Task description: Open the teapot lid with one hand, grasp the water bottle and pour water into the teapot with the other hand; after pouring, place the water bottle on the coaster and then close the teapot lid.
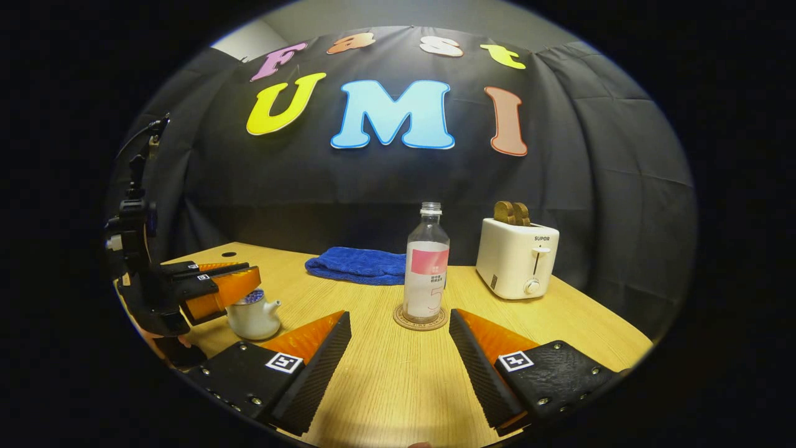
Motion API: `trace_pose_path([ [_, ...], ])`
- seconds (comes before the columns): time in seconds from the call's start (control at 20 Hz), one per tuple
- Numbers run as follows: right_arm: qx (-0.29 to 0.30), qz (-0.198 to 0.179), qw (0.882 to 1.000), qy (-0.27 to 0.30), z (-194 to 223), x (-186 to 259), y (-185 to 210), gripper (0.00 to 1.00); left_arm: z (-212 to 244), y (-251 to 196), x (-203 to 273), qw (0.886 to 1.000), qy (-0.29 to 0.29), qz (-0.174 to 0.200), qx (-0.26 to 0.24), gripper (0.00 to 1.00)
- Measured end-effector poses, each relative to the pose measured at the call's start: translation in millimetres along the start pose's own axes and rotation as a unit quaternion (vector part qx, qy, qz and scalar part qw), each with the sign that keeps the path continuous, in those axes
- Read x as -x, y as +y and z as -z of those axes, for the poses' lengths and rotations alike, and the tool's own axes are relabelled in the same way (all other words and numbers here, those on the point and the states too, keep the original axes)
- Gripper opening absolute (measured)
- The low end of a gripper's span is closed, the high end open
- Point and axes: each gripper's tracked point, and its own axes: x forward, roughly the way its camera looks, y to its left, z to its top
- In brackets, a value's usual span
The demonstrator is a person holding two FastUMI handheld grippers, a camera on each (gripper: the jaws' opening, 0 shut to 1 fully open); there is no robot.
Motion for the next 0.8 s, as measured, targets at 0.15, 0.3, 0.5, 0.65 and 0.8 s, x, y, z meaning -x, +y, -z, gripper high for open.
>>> trace_pose_path([
  [0.15, 0.009, 0.000, 1.000, -0.013, -6, 2, 3, 0.99, 0, 2, 13, 1.000, -0.004, -0.011, -0.005, 0.44],
  [0.3, 0.010, -0.001, 0.999, -0.034, -16, 9, 7, 0.98, -12, -4, 25, 1.000, -0.020, -0.013, 0.004, 0.51],
  [0.5, 0.027, 0.004, 0.998, -0.050, -15, 27, 8, 0.98, -22, -13, 51, 0.999, -0.042, -0.018, 0.000, 0.76],
  [0.65, 0.040, 0.005, 0.998, -0.048, -10, 48, 8, 0.98, -17, -21, 74, 0.999, -0.035, -0.021, 0.011, 0.85],
  [0.8, 0.049, 0.010, 0.997, -0.051, -13, 72, 1, 0.98, -19, -21, 98, 0.998, -0.035, -0.039, 0.018, 0.93],
])
